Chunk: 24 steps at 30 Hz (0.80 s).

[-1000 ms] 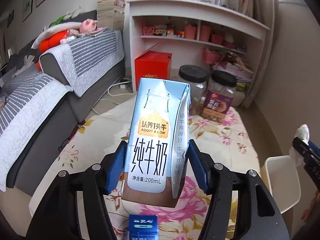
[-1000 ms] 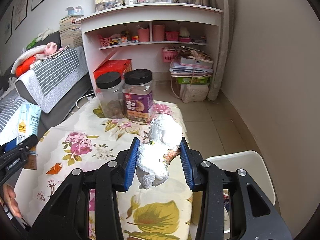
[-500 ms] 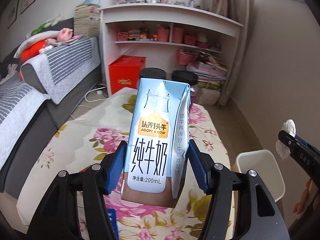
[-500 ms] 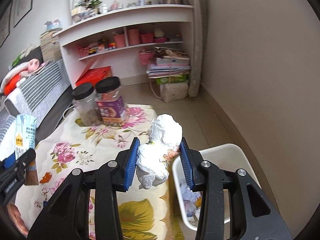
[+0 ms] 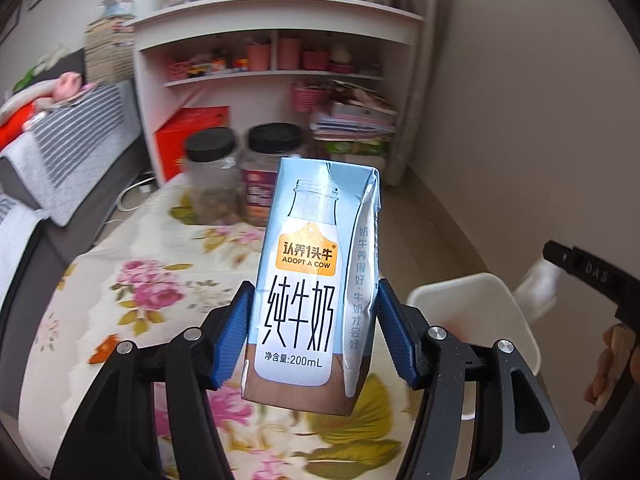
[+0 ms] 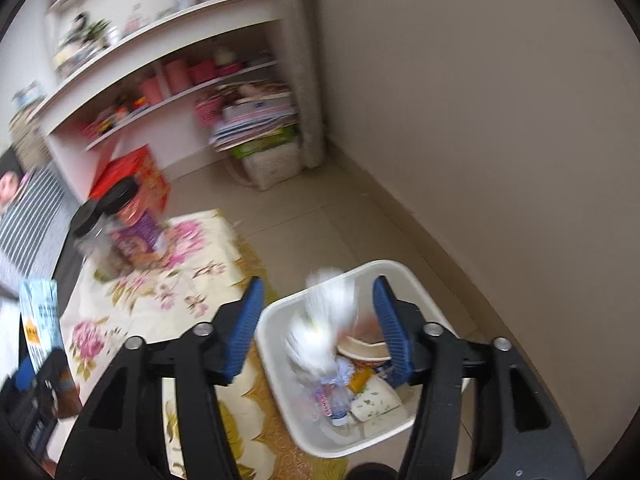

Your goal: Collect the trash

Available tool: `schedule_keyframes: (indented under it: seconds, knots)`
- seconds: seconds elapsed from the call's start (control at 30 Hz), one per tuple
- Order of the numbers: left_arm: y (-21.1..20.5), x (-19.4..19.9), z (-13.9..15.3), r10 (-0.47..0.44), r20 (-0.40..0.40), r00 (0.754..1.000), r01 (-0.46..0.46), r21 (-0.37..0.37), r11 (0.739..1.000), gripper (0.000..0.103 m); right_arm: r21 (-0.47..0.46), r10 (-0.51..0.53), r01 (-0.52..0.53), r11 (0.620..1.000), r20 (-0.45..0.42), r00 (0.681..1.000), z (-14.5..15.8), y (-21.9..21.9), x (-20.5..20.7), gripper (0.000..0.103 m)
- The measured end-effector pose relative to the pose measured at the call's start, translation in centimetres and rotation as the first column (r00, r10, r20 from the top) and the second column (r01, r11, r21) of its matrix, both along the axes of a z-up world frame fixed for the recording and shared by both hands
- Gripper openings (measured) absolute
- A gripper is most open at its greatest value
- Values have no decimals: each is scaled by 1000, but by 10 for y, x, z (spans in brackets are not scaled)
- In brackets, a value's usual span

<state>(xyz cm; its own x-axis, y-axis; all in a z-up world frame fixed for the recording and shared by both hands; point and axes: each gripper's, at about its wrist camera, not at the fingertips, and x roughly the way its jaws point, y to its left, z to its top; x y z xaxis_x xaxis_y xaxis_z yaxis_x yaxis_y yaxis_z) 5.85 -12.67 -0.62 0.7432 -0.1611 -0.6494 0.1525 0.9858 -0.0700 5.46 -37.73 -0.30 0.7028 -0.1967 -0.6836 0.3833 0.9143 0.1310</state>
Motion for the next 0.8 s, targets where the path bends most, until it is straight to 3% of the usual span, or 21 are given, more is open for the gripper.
schedule_keyframes:
  seconds: [0.07,0.37,0.7,0.8]
  knots:
    - [-21,1,-1,-35,-6,999,35,0,999,60,2,-46,46,999,14,999,3,-14,-6,68]
    - [-97,5,-7,-158,-56,986,157,-21,987,60,2,-211,211,977,71,975,14,-71,-43,86]
    - [-172,6,-12,-265,-97,959,263,-30,964,61,20,-292,291,956,95,952,15,-108,-67,92]
    - [-175,7,-9,-278,-107,955,275,-40,961,68,42,-303,300,953,96,948,14,-115,-70,94]
